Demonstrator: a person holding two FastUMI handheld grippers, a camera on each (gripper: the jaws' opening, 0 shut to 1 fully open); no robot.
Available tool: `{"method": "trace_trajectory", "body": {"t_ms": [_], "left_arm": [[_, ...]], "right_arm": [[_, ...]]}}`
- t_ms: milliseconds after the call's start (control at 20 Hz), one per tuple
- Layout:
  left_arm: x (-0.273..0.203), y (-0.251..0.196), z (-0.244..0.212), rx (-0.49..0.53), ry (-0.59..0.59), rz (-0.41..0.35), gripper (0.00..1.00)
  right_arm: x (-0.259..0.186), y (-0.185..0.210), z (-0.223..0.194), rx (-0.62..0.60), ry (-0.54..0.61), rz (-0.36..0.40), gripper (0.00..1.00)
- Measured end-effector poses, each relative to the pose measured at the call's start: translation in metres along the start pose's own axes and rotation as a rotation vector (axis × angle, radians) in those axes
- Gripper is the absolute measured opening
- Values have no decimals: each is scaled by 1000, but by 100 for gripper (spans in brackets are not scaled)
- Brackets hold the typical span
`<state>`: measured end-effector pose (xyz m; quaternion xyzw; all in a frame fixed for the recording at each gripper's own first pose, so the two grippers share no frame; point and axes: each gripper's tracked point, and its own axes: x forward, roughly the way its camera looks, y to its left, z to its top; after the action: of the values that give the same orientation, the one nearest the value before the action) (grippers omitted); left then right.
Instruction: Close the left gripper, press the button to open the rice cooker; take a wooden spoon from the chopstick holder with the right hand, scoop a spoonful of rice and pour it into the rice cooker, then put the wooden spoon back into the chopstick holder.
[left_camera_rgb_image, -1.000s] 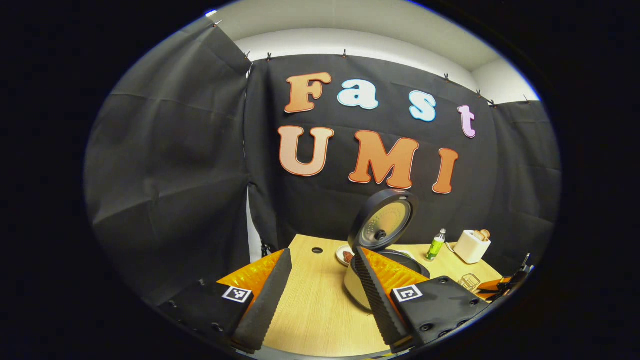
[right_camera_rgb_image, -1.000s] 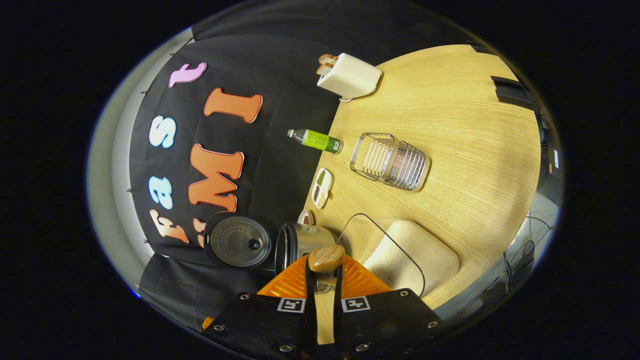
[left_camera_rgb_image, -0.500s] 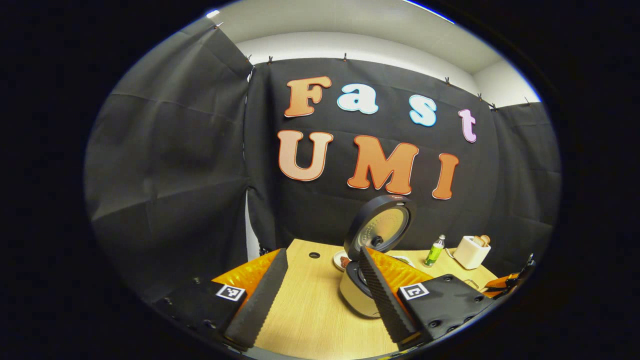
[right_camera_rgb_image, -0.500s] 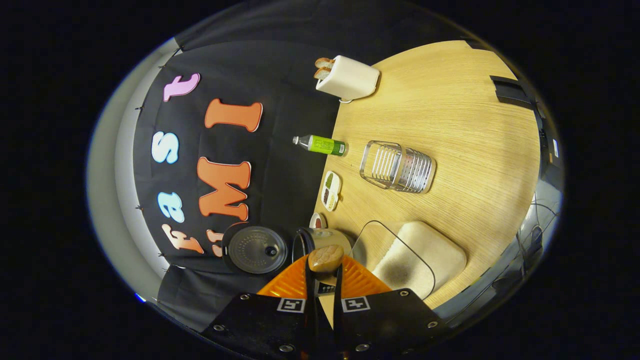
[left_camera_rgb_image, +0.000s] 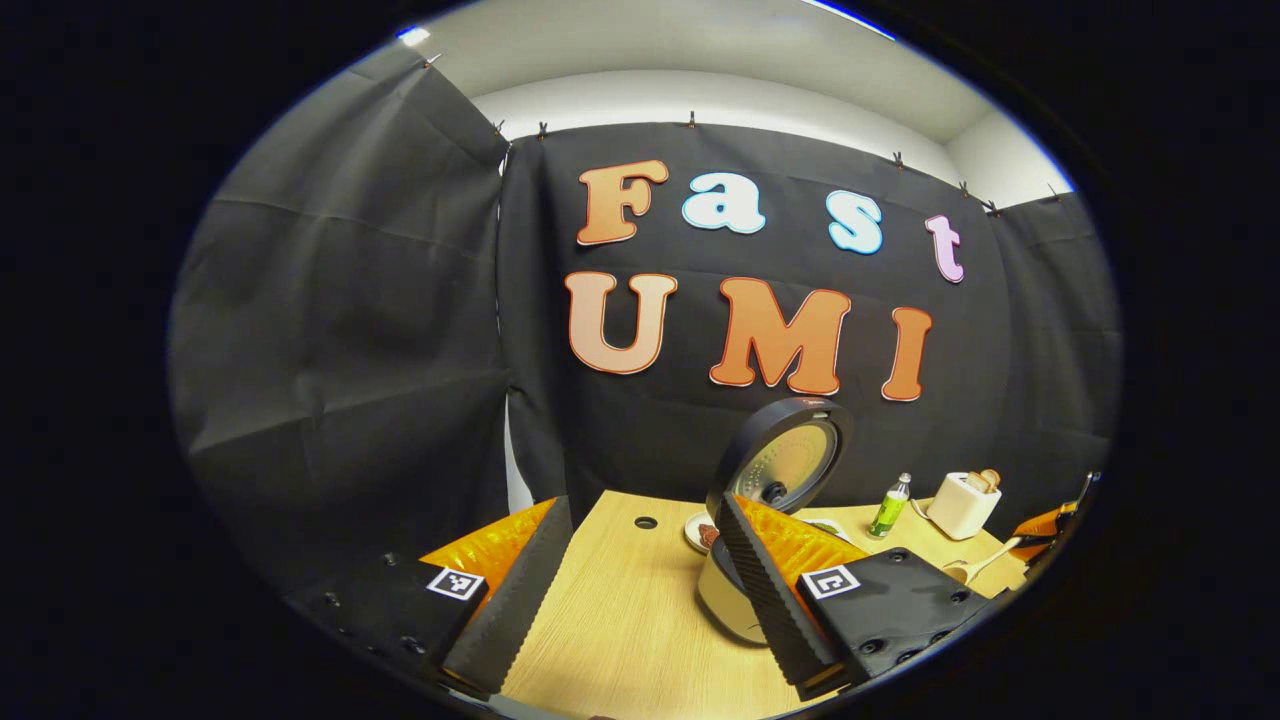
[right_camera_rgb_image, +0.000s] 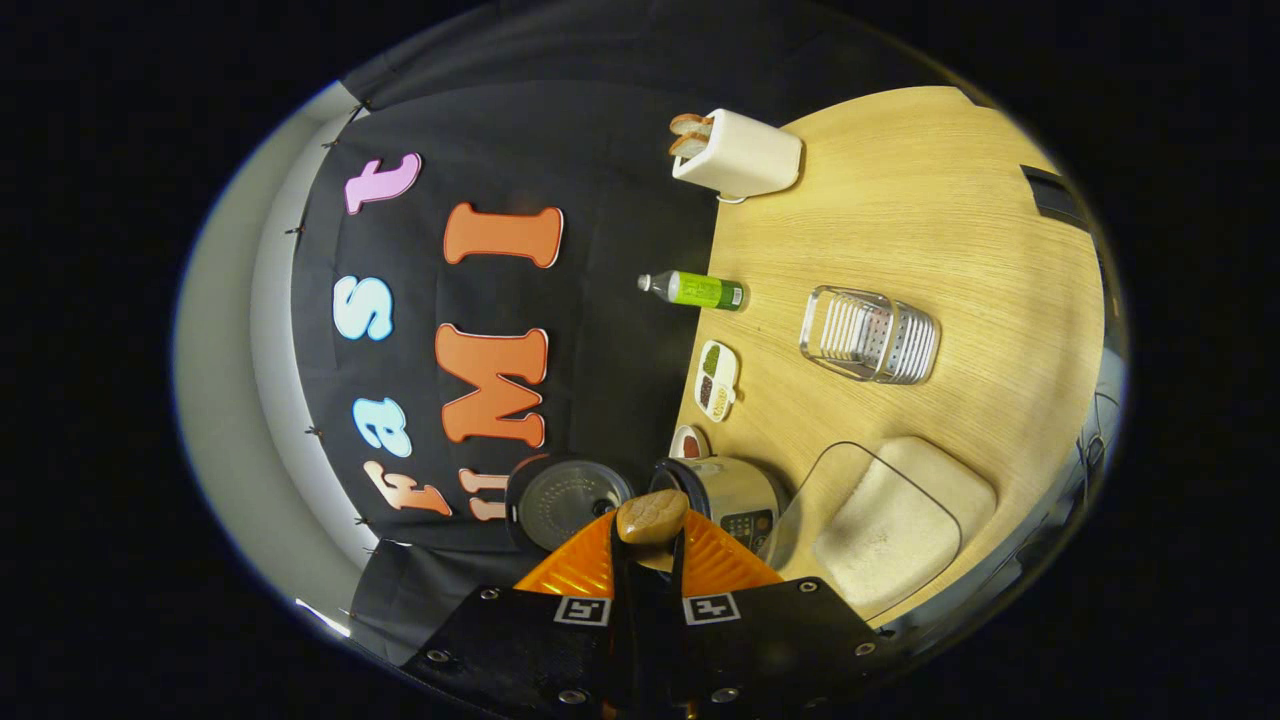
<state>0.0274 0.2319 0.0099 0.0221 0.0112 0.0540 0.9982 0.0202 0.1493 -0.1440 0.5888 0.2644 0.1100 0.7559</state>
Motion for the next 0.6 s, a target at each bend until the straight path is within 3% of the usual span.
{"method": "trace_trajectory", "body": {"t_ms": [600], "left_arm": [[8, 1, 0, 32, -9, 0, 98]], "right_arm": [[75, 76, -9, -9, 53, 51, 12]]}}
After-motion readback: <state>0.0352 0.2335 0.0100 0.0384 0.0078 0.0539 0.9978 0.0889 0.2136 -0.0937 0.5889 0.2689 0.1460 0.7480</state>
